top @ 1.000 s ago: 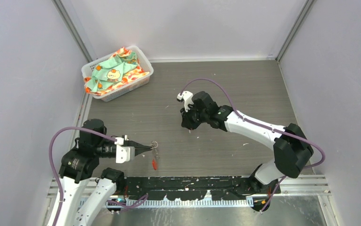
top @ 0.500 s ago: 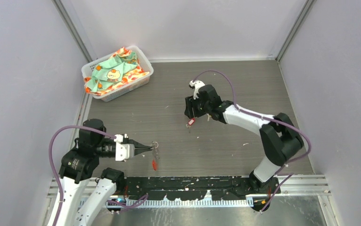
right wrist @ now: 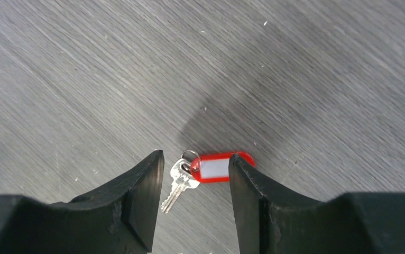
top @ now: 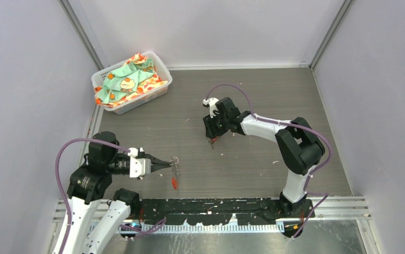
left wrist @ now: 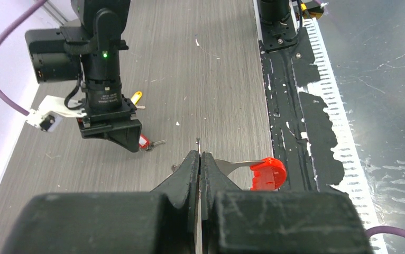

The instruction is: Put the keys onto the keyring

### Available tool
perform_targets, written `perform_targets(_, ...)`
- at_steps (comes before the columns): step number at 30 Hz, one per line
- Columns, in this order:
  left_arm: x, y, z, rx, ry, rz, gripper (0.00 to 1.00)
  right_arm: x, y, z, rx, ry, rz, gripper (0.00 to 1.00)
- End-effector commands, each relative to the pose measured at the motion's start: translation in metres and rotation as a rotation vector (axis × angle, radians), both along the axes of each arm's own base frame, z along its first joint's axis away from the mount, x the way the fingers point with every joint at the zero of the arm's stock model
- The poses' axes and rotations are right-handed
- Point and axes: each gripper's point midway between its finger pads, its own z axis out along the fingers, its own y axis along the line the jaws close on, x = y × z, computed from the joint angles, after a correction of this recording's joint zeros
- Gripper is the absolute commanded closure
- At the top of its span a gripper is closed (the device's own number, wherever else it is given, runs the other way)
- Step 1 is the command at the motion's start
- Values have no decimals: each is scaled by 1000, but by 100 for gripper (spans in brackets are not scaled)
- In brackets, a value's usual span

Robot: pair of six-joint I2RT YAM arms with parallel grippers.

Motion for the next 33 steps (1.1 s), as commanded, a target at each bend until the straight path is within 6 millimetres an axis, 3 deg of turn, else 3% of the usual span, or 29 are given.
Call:
perform_targets(1, 0, -3, 21, -38, -61, -22, 99, 4, 8, -2, -20, 8, 50, 46)
perform_targets(21, 5, -2, 22, -31, -72, 8, 98, -12, 5, -29, -219, -34, 92, 63)
perform_targets(25, 4, -1, 22, -30, -77, 12, 98, -10, 4, -28, -241, -50, 77, 75)
perform_targets(30, 4, 0, 21, -28, -84, 18, 98, -9, 3, -30, -284, -70, 71, 98)
perform_targets(33, 5, 0, 19, -25, -82, 18, 98, -11, 6, -22, -268, -80, 75, 99)
